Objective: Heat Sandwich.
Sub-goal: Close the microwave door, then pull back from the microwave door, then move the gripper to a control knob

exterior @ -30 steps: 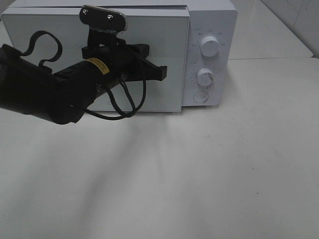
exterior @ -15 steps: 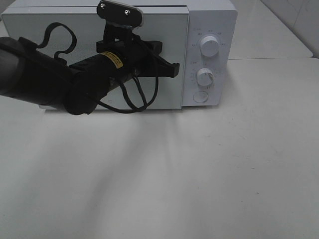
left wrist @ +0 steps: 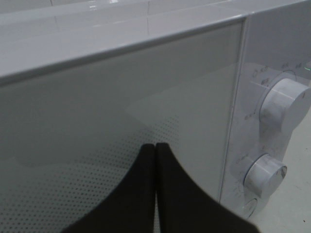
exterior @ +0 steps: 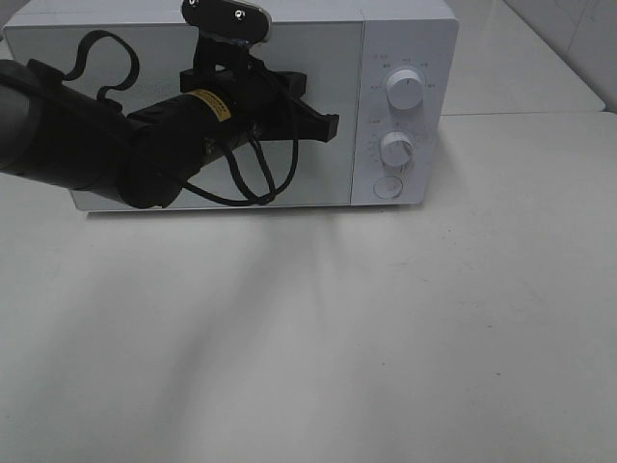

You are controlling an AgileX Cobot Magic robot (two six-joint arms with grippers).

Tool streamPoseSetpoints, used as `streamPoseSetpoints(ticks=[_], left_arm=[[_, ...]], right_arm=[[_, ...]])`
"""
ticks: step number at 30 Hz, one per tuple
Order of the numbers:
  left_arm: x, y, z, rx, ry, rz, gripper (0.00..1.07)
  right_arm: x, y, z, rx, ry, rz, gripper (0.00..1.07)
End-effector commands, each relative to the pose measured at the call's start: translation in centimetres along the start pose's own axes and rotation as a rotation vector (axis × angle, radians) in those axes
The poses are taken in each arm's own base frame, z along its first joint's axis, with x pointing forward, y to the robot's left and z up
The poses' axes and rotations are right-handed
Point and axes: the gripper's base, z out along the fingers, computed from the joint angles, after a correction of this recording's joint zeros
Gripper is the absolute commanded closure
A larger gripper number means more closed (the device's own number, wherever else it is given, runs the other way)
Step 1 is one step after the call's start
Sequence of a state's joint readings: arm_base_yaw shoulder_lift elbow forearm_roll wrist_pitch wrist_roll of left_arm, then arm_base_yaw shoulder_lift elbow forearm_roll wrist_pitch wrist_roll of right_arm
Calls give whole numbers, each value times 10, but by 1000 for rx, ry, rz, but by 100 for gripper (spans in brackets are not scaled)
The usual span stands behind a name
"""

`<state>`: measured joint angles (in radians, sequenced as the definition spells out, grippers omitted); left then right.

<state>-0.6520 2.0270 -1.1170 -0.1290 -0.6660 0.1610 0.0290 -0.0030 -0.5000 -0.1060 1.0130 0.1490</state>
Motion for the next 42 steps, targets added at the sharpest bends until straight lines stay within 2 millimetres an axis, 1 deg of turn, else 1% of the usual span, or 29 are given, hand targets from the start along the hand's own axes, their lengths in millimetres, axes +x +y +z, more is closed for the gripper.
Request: streamPoseSetpoints(ticks=[1,10,13,14,18,21,22,23,25,28,29,31,32,34,36,37,38,39,40,41,42], left_arm=[[-11,23,4,-109,-71,-90,107],[-12,21,3,-97,-57,-87,107],[-14,10,0,-60,-28,-76,107],[-14,10,0,-60,-28,-76,107],[-20,-7,-6,-10,-21,-56,107],[-22,-11,-9,5,-12,-50,107],[-21,-15,-14,17,6,-48,107],[-21,-15,-14,17,6,-48,107],[-19,-19,-21,29,24,-45,107],[-11,-18,-35,33,63,-39,107],[-11,-18,-35,33,63,-39,107],[-8,-17,-43,33,80,-37,107],[-6,-15,-53,34,93,-36,107],[-6,-15,-57,34,97,-38,107],[-5,-14,-66,33,104,-46,107],[-6,-12,-75,32,113,-54,104],[-6,-12,-79,34,124,-61,96],[-6,-12,-79,34,124,-61,96],[-6,-12,-83,37,141,-66,83],[-6,-12,-85,42,163,-66,70],[-6,-12,-92,51,228,-78,30]], right_arm=[[1,-1,-4,5,-42,6,31],[1,-1,-4,5,-42,6,31],[1,-1,-4,5,-42,6,31],[1,-1,-4,5,-42,6,31],[1,-1,-4,5,-42,6,31],[1,-1,-4,5,-42,6,31],[1,-1,-4,5,-42,6,31],[1,-1,-4,5,-42,6,31],[1,-1,-4,5,-42,6,31],[1,-1,-4,5,-42,6,31],[1,-1,-4,5,-42,6,31],[1,-1,-4,5,-42,6,31],[1,-1,-4,5,-42,6,31],[1,-1,-4,5,-42,6,31],[1,-1,-4,5,-42,6,31],[1,-1,-4,5,-42,6,31],[1,-1,-4,5,-42,6,31],[1,-1,-4,5,-42,6,31],[1,-1,-4,5,-42,6,31],[1,-1,-4,5,-42,6,31],[1,-1,-4,5,-42,6,31]])
